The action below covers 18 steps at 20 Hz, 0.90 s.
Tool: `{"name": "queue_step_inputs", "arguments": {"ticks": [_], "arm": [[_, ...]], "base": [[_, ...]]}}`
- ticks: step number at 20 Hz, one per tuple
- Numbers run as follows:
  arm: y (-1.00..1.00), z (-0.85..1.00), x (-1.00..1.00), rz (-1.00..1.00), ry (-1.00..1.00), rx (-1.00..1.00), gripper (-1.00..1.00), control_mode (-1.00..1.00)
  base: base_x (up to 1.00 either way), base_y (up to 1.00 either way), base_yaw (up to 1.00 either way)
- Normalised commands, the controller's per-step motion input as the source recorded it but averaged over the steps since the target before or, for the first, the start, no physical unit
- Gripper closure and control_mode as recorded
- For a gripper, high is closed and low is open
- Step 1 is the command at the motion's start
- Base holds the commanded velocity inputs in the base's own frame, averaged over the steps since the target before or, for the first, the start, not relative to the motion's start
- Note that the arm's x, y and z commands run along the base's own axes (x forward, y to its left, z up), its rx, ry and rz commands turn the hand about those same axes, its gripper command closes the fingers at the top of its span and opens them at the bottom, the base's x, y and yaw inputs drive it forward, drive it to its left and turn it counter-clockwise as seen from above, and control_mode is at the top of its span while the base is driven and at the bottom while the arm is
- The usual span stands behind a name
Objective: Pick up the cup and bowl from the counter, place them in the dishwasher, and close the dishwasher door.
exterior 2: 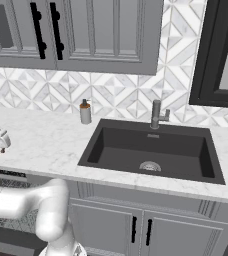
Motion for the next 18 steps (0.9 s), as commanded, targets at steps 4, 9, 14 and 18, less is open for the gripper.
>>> {"name": "queue_step_inputs", "arguments": {"ticks": [4,9,14,18], "arm": [[0.00,-0.11,0.00,0.00,0.01,0.00,-1.00,-1.00],[0.00,0.00,0.00,0.00,0.06,0.00,1.00,-1.00],[0.00,0.00,0.00,0.00,0.07,0.00,1.00,-1.00],[-0.12,0.02,-0.12,-0.01,0.00,0.00,1.00,-1.00]], "base": [[0.00,0.00,0.00],[0.00,0.00,0.00],[0.00,0.00,0.00],[0.00,0.00,0.00]]}}
